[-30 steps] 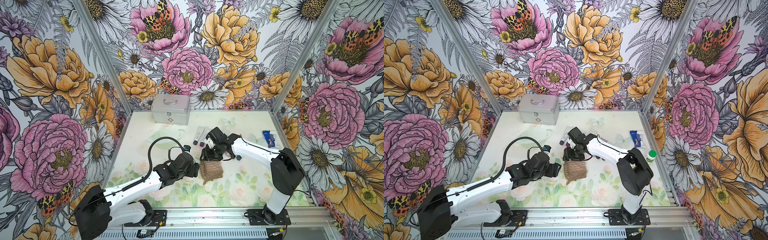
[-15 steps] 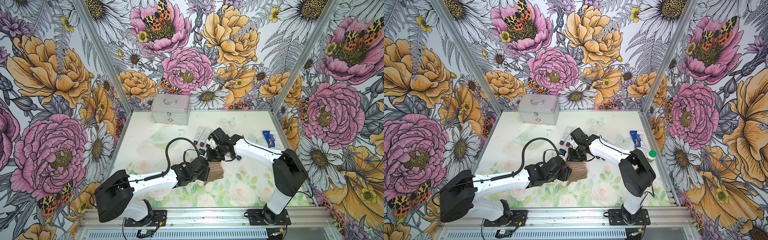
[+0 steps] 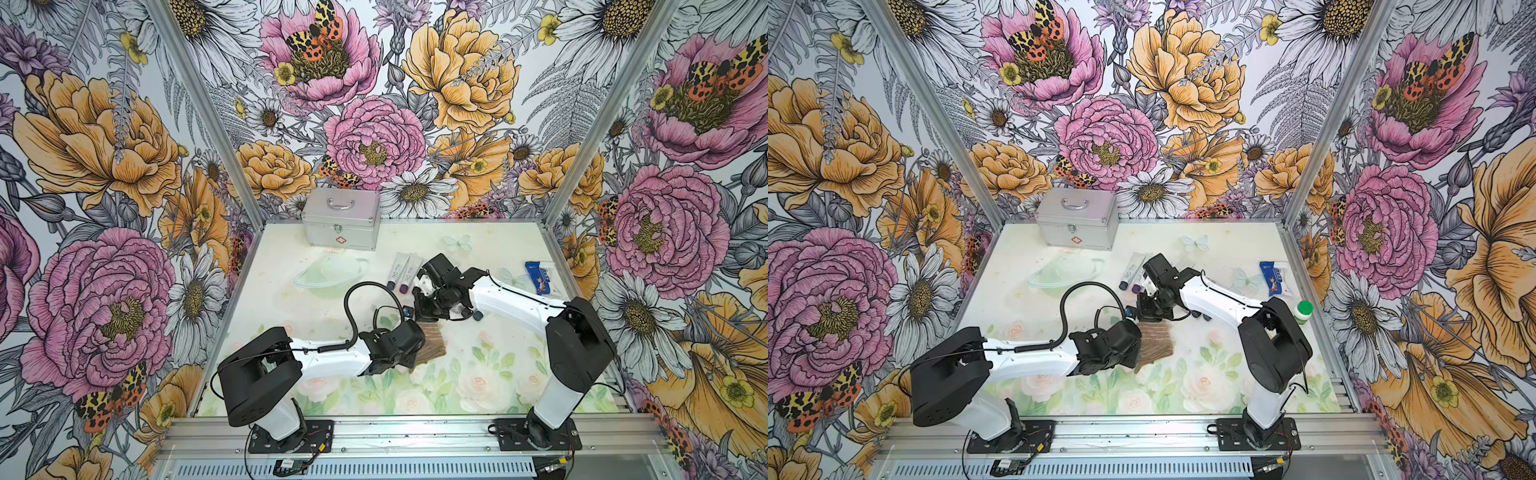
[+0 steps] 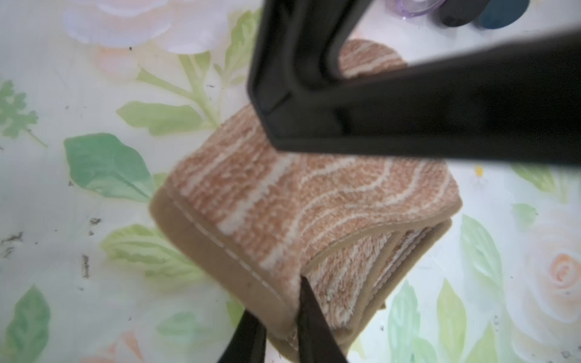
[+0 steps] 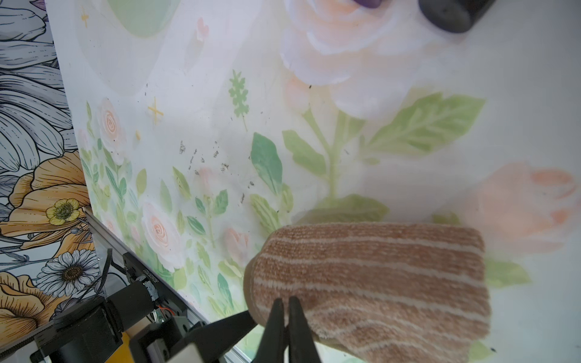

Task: Wipe the surface of the toothpaste tube
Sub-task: Adjust the cleaning item at the center of the board.

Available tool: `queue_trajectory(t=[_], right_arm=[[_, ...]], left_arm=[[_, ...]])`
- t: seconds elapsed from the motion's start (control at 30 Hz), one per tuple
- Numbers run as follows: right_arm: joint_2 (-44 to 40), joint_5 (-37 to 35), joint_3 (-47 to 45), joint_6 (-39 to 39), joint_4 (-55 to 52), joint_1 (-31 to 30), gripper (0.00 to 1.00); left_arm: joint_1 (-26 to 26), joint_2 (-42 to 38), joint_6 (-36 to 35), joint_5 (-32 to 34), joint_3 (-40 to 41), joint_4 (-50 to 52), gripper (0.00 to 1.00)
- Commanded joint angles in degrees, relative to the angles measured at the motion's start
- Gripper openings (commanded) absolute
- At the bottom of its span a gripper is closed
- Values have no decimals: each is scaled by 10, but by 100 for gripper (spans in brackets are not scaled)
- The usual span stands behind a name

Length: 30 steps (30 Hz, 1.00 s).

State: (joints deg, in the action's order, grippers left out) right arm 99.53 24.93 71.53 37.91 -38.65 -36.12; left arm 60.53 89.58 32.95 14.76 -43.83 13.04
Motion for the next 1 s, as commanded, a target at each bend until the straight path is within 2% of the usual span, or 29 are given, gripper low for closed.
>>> queue_trajectory(t=[0.0, 0.4, 0.63, 0.7, 0.83, 0.97], right_arm=[[-7, 6, 14, 0, 8, 15, 11], [-18, 13, 4, -5, 8, 50, 15], [-58, -11, -45, -8, 5, 69, 31], [-60, -19, -71, -9, 6, 67, 34], [-54, -35, -98, -11, 8, 48, 41], [-54, -53, -102, -10, 8, 30, 44]], left_arm=[[2, -9, 4, 21, 3, -11, 16], [-13, -20, 0, 16, 24, -6, 15], [-50, -56, -15, 6, 35, 8, 17], [-53, -71, -21, 6, 36, 10, 24], [-54, -103, -30, -4, 29, 14, 52], [-47, -143, -28, -15, 21, 36, 68]])
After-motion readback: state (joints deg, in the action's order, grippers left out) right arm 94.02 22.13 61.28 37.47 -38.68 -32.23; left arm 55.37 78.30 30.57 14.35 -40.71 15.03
